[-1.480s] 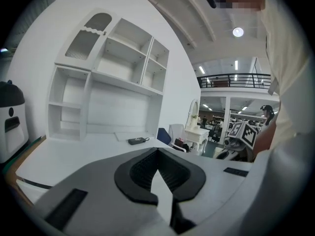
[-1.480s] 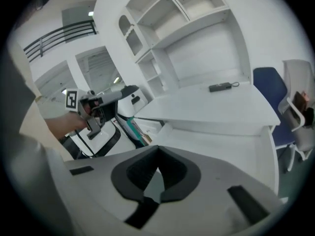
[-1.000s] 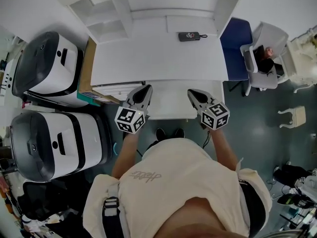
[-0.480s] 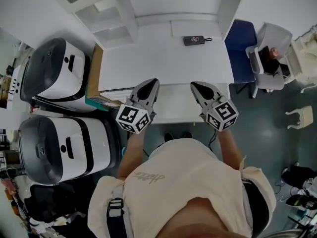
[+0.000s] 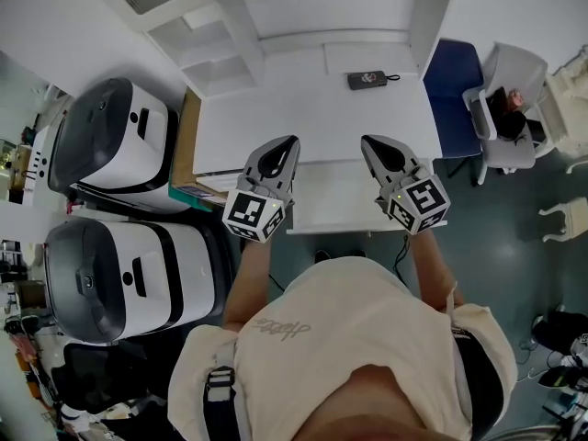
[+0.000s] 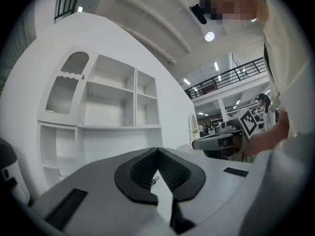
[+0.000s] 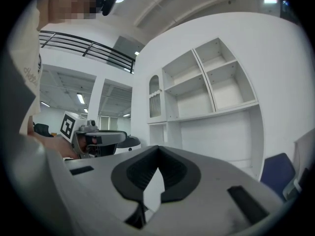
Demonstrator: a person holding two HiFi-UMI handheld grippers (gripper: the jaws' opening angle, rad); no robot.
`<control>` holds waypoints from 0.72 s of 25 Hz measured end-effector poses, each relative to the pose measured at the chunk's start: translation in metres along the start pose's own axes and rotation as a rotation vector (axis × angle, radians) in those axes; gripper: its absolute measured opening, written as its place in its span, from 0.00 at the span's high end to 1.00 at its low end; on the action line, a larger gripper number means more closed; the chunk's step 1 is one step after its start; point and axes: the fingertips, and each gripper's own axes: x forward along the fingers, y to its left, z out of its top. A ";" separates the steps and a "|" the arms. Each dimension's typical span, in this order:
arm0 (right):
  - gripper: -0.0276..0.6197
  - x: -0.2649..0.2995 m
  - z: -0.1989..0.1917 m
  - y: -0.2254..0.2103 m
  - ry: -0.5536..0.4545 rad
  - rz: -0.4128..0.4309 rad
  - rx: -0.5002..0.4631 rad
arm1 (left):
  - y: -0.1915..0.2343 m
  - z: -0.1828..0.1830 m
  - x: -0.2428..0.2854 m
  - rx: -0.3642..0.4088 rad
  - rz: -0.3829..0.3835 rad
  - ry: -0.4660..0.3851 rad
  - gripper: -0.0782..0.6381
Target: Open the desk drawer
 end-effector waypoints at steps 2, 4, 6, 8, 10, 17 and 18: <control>0.97 0.000 0.005 -0.002 -0.011 -0.010 -0.010 | 0.001 0.002 0.002 0.010 0.000 -0.002 0.89; 0.97 -0.001 0.007 -0.003 -0.018 -0.014 -0.012 | 0.002 0.004 0.002 0.011 0.003 -0.007 0.89; 0.97 -0.003 0.007 -0.003 -0.020 -0.017 -0.008 | 0.000 0.003 0.001 0.015 0.004 -0.007 0.89; 0.97 -0.005 0.005 -0.004 -0.019 -0.019 -0.003 | -0.002 0.001 0.001 0.013 0.002 -0.003 0.89; 0.97 -0.007 0.002 -0.003 -0.016 -0.019 0.000 | -0.004 -0.003 -0.001 0.005 0.001 0.004 0.89; 0.97 -0.012 -0.004 0.002 -0.005 -0.003 0.021 | -0.010 -0.017 -0.011 -0.025 0.006 0.029 0.89; 0.97 -0.014 -0.006 0.004 -0.004 -0.003 0.021 | -0.012 -0.018 -0.012 -0.025 0.005 0.030 0.89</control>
